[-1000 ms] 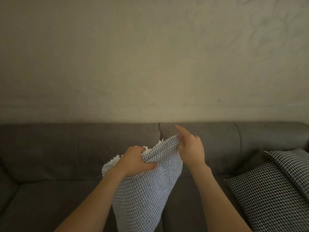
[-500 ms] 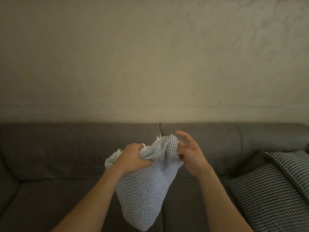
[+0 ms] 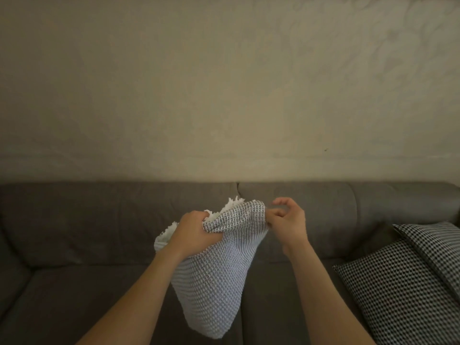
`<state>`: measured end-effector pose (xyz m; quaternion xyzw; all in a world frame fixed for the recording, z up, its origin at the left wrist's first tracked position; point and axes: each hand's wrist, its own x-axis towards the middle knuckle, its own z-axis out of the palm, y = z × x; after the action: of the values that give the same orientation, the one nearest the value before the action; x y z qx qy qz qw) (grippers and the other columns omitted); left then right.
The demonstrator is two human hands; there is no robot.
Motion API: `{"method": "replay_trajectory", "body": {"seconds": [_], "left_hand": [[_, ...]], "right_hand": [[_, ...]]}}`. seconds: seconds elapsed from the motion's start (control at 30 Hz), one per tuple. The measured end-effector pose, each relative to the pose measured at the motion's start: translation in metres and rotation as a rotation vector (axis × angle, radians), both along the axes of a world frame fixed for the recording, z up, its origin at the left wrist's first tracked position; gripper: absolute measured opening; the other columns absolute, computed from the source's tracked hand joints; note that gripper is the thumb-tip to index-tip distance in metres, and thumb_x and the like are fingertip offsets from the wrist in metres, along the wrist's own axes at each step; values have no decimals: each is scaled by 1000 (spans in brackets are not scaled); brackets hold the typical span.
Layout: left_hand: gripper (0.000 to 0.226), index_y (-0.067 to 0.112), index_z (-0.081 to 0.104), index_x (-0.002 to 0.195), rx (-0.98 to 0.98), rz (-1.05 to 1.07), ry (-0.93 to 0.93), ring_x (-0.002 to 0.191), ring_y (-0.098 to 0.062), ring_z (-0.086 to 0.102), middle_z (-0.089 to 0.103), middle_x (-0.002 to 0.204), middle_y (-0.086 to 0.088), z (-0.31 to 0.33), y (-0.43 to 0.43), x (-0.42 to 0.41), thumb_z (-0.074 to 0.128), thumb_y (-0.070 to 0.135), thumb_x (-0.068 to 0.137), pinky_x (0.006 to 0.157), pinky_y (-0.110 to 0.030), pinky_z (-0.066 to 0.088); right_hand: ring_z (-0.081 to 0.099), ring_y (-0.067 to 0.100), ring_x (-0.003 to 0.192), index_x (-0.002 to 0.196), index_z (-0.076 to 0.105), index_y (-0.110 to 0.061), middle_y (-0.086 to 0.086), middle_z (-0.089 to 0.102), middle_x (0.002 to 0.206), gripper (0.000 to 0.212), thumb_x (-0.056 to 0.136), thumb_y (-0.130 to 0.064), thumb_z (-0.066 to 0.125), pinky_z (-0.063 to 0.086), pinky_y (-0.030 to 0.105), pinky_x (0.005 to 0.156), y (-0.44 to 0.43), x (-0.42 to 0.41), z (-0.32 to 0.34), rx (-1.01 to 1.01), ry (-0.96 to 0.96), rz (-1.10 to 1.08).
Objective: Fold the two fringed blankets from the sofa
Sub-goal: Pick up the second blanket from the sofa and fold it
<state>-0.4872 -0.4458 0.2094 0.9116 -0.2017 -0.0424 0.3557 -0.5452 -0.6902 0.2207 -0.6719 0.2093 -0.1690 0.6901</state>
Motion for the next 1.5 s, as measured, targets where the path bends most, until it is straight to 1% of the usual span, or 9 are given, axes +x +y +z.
{"method": "replay_trajectory", "body": {"seconds": [0.13, 0.27, 0.43, 0.6, 0.7, 1.0, 1.13, 1.27, 1.5], "left_hand": [[33, 21, 58, 60, -57, 58, 1, 54, -5, 59, 61, 56, 10, 0, 4, 1, 88, 23, 72, 48, -19, 36], [36, 15, 61, 62, -62, 23, 1, 54, -12, 59, 64, 60, 3, 0, 4, 3, 91, 32, 71, 49, -21, 36], [36, 24, 57, 58, -63, -12, -33, 56, -4, 59, 66, 65, 18, 6, -5, 0, 90, 28, 73, 49, -19, 38], [36, 20, 65, 67, -42, -22, 35, 60, -10, 66, 69, 65, 6, 9, -4, -2, 91, 44, 74, 53, -30, 47], [38, 24, 67, 70, -56, -64, 111, 60, -1, 66, 71, 68, 15, 14, -6, -10, 95, 50, 72, 51, -17, 44], [54, 19, 77, 83, -47, -159, 249, 72, -11, 76, 80, 82, 6, 27, -10, -10, 97, 64, 59, 66, -37, 61], [54, 18, 76, 84, -55, -145, 265, 70, -9, 75, 80, 81, 6, 28, -9, -5, 95, 64, 62, 63, -30, 58], [66, 8, 73, 85, -92, -90, 263, 62, -12, 70, 78, 78, -4, 19, -10, -3, 92, 68, 65, 58, -32, 50], [64, 8, 73, 82, -141, -63, 231, 54, -9, 60, 74, 73, -9, 16, -10, -1, 86, 70, 72, 52, -27, 41]], "right_hand": [[75, 25, 62, 101, 45, -16, 1, 67, 63, 29, 98, 5, 65, 58, 29, 53, -22, -1, 3, 244, -58, -4], [75, 28, 79, 118, 56, -8, 14, 77, 86, 29, 97, -10, 74, 63, 48, 84, -22, 2, -5, 64, 149, 132], [49, 15, 54, 87, 64, -10, 5, 57, 67, 34, 104, -39, 61, 42, 28, 53, -7, 2, -3, -66, 413, 318], [64, 24, 70, 125, 64, -25, 13, 72, 82, 27, 102, -12, 67, 53, 37, 65, -4, 0, 7, 266, 80, 193], [53, 22, 57, 119, 63, -29, 13, 61, 67, 25, 100, -15, 69, 47, 36, 57, 0, 3, 12, 68, -5, 96], [58, 27, 76, 96, 52, -12, 4, 59, 85, 55, 98, -67, 54, 45, 36, 68, -20, 13, 17, -719, 414, -125], [68, 23, 64, 71, 60, -7, 4, 69, 67, 55, 85, -55, 81, 55, 31, 66, -36, 8, 17, -136, 459, 210], [76, 28, 100, 131, 69, -16, 16, 78, 112, 40, 93, -20, 79, 61, 42, 88, -30, 3, 13, 301, 173, 363], [45, 8, 42, 131, 68, -24, -5, 63, 59, 29, 106, -16, 55, 38, 23, 44, -21, 10, 3, -633, 5, 92]]}}
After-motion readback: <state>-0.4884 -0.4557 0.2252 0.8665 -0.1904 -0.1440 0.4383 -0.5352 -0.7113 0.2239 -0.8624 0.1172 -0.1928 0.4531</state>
